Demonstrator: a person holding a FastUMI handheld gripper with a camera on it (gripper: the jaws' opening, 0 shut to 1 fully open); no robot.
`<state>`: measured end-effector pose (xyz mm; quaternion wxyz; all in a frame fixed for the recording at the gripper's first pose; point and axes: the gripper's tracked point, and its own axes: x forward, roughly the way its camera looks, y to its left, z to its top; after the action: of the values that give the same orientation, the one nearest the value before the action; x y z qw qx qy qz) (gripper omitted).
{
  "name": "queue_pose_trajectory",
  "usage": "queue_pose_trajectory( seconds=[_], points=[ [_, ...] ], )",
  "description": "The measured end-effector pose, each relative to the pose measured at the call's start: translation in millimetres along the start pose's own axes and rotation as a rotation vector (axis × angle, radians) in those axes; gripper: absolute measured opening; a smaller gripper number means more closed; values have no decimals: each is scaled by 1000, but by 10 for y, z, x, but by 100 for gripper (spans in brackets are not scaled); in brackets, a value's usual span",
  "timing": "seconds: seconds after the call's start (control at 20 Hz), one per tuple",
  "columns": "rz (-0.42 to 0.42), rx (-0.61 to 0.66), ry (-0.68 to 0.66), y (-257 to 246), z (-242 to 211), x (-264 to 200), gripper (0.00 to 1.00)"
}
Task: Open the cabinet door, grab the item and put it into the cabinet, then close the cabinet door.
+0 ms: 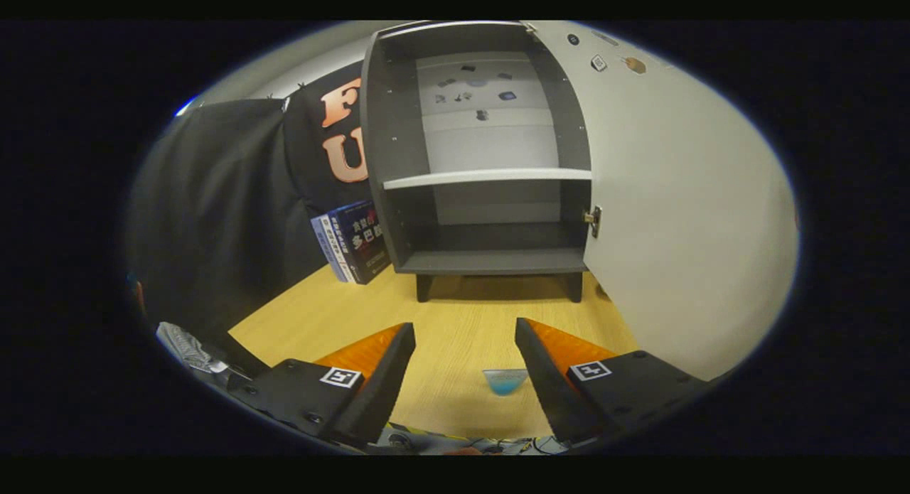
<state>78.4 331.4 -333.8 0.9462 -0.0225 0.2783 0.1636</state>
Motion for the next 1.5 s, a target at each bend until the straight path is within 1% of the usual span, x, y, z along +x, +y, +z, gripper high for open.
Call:
queue_pose_trajectory(
  seconds=[0.15,0.25,0.35,0.6,0.75,0.85,0.9,1.05,1.15,1.2,1.35,1.5],
  points=[
    [-92,8,5,-233,-207,146,92],
    [-128,12,20,-351,-367,224,91],
    [-145,19,49,-425,-563,303,91],
    [-154,88,143,-506,-1048,502,91],
    [-141,116,176,-514,-1226,489,86],
    [-140,116,191,-513,-1294,514,76],
    [-136,117,189,-497,-1294,523,69],
    [-145,108,198,-494,-1285,522,61],
    [-136,111,180,-469,-1120,484,55],
    [-126,115,160,-444,-952,446,52],
    [-102,97,49,-349,-161,357,52],
    [-89,67,-64,-241,721,240,52]
  ],
)
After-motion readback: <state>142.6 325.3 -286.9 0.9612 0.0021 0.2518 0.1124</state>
